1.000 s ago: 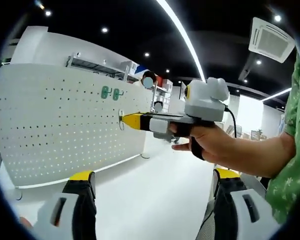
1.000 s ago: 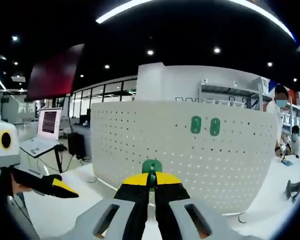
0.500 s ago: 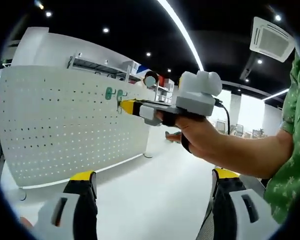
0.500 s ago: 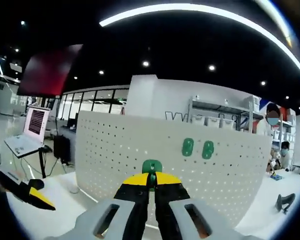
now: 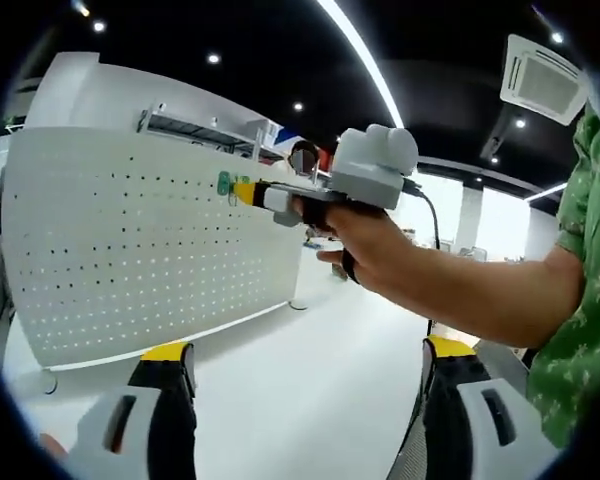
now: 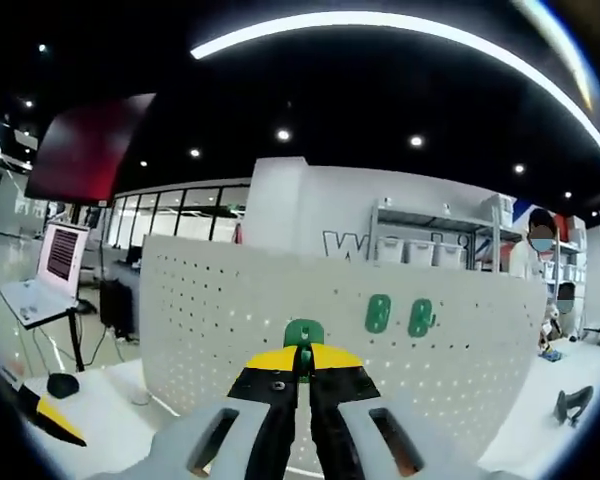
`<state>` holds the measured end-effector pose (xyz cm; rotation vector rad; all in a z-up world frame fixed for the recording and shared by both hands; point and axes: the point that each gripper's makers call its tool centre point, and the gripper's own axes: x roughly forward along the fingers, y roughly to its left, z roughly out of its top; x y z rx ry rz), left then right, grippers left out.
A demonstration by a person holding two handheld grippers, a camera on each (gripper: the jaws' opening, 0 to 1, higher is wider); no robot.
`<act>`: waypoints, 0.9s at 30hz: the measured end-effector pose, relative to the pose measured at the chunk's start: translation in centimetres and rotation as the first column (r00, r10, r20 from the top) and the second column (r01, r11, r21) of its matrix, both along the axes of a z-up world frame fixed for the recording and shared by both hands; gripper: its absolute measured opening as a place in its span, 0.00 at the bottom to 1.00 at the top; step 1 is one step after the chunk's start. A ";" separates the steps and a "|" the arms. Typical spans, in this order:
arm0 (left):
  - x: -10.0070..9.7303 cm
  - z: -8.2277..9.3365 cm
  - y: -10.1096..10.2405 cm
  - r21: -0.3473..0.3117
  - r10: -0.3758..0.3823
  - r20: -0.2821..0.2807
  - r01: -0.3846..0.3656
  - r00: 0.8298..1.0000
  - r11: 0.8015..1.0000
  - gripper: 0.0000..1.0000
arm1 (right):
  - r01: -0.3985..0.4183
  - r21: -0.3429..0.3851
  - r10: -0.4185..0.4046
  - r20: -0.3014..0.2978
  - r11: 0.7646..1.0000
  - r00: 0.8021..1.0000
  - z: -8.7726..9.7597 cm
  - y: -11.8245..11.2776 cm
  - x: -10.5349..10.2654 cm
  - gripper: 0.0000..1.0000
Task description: Insert the hook assembly into the mounting plate slot until the hook locks in place.
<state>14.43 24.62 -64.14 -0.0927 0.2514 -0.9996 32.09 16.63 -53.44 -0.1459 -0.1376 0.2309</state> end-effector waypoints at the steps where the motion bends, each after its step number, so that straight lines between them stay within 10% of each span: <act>1: 0.0 0.0 0.2 0.000 0.001 0.000 -0.001 1.000 1.000 0.97 | 0.002 0.002 -0.002 0.004 1.000 1.000 0.2 0.0 0.3 0.02; 27: 1.3 -1.3 2.9 -0.003 0.025 -0.033 -0.026 0.999 1.000 0.93 | 0.099 0.024 -0.101 0.067 0.995 0.993 2.6 -0.6 6.6 0.02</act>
